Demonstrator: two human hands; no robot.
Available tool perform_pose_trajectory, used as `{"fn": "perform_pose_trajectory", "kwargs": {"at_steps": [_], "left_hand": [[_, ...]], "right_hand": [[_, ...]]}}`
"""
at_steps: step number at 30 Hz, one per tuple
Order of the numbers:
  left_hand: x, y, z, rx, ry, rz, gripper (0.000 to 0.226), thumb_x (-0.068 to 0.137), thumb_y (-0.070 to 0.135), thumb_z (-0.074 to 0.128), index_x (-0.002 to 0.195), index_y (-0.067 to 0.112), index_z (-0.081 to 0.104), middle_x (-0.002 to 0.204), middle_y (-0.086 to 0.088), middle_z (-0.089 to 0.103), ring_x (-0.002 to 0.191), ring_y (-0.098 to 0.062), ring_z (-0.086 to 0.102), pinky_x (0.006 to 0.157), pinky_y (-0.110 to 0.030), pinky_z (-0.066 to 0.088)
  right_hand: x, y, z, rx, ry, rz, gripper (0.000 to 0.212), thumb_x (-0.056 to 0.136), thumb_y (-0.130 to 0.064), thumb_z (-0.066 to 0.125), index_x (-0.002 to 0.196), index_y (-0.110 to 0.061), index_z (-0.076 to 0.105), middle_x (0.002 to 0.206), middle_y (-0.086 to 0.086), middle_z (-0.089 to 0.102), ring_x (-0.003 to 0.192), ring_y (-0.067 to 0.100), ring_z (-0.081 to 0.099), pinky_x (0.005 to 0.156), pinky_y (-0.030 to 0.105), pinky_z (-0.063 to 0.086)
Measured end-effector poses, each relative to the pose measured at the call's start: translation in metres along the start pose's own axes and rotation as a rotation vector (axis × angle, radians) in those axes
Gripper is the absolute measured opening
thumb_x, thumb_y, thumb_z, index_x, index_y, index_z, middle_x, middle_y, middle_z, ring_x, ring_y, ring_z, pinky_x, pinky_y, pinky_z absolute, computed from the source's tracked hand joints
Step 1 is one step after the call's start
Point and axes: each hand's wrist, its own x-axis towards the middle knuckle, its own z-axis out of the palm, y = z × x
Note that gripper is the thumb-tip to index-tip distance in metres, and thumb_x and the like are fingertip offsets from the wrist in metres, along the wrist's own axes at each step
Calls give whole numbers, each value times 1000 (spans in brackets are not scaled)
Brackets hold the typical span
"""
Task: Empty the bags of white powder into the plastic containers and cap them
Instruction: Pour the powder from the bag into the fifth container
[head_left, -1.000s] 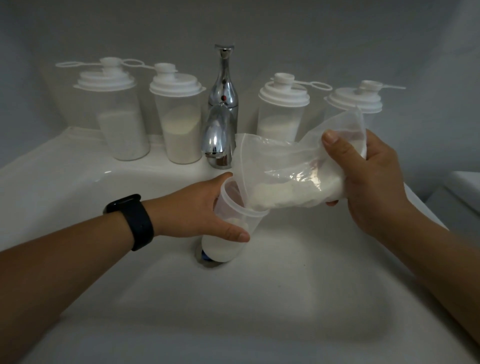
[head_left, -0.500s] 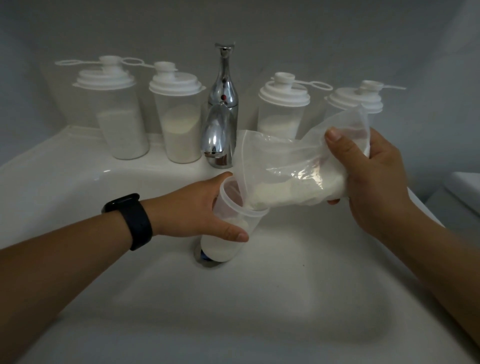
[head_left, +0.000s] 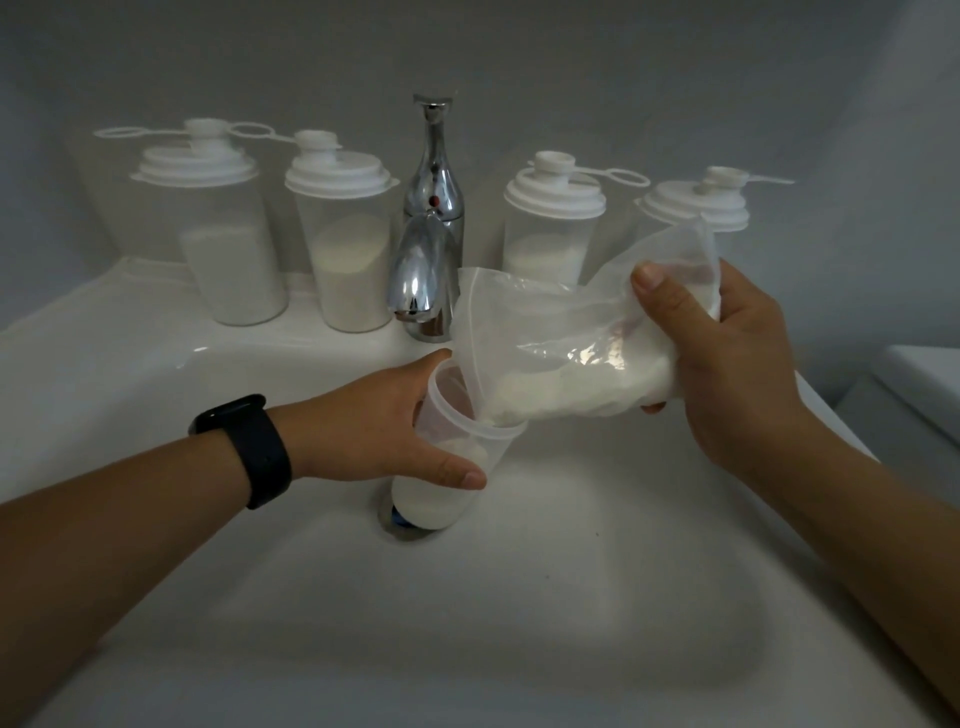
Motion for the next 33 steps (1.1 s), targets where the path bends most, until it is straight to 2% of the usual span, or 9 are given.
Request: {"fn": "perform_pose_trajectory", "kwargs": {"at_steps": [6,12,19,22,26,30,33], "left_hand": [[0,0,0,-4,-5,-3,89,66,50,87,139,56,35,134,39,54,123,14,52,94,-5,45],[0,1,0,1,4,0,90,66,49,88,140,53,37,131,40,54,121,15,53,93,-3,44],[0,-1,1,-3,1,5,92,67,47,89,142,49,37,133,38,55,124,13,52,95,-5,44],[0,-1,1,-7,-3,4,89,67,46,88,140,51,37,132,40,54,122,14,52,93,-4,44],[0,-1,0,-7,8,4,88,66,47,88,139,51,38,131,39,55,121,16,52,92,-2,42],[1,-1,0,-5,0,9,91,66,49,88,141,49,38,133,37,55,122,15,52,93,-3,43],[2,-3,0,2,-6,11,92,66,55,90,142,49,38,136,34,55,126,9,53,100,-12,45]], "right_hand": [[0,0,0,6,1,1,20,90,-44,69,101,-27,71,80,-1,75,65,22,72,42,27,48],[-1,-4,0,5,11,-7,22,84,-48,70,96,-29,70,75,-2,73,60,20,70,40,27,46],[-1,-4,1,-10,17,-5,18,91,-44,71,99,-28,70,76,-3,74,58,18,69,40,25,46],[-2,-5,2,-22,22,-5,22,87,-47,69,98,-28,70,74,-5,73,57,16,69,39,25,45],[-2,-5,2,-19,30,-13,12,91,-42,70,95,-30,70,73,-4,72,57,16,68,39,25,45],[-2,-7,2,-18,34,-3,22,81,-50,68,93,-30,69,71,-5,71,56,16,68,38,25,45],[-2,-8,3,-39,40,-15,22,80,-51,70,92,-32,70,70,-5,71,55,16,67,39,26,45]]}}
